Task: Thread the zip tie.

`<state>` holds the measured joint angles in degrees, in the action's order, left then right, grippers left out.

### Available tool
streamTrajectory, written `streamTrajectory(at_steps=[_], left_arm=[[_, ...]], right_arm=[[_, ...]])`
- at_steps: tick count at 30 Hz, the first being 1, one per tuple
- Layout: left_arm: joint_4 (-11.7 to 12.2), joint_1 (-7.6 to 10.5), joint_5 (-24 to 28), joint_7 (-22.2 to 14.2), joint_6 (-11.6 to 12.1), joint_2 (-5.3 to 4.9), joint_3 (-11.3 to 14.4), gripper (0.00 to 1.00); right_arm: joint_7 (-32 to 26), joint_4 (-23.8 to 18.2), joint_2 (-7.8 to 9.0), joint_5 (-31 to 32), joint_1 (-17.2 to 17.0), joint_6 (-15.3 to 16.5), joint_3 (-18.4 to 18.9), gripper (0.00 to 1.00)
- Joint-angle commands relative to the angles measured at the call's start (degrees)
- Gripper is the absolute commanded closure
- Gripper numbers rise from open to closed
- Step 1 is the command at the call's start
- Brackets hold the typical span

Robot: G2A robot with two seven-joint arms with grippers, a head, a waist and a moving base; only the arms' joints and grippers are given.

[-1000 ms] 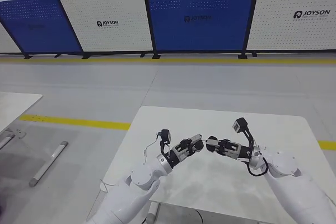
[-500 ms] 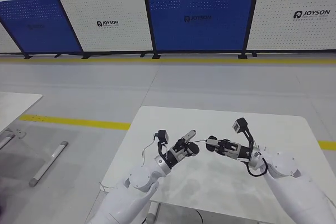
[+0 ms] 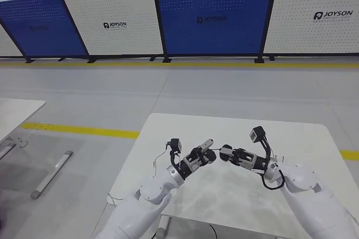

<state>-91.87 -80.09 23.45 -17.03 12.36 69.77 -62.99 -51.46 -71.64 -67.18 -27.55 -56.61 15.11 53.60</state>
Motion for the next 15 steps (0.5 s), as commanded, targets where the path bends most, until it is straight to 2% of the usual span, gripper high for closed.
streamTrajectory(at_steps=[1, 8, 15], left_arm=[[0.0, 0.01, 0.0, 0.0, 0.2, 0.03, 0.1, 0.56], [-0.1, -0.14, -0.4, -0.1, 0.4, 0.03, 0.0, 0.73], [-0.2, -0.31, -1.0, 0.0, 0.4, 0.02, -0.1, 0.8]], right_arm=[[0.0, 0.0, 0.0, 0.0, 0.0, 0.0, 0.0, 1.0], [0.0, 0.0, 0.0, 0.0, 0.0, 0.0, 0.0, 1.0], [0.0, 0.0, 0.0, 0.0, 0.0, 0.0, 0.0, 1.0]])
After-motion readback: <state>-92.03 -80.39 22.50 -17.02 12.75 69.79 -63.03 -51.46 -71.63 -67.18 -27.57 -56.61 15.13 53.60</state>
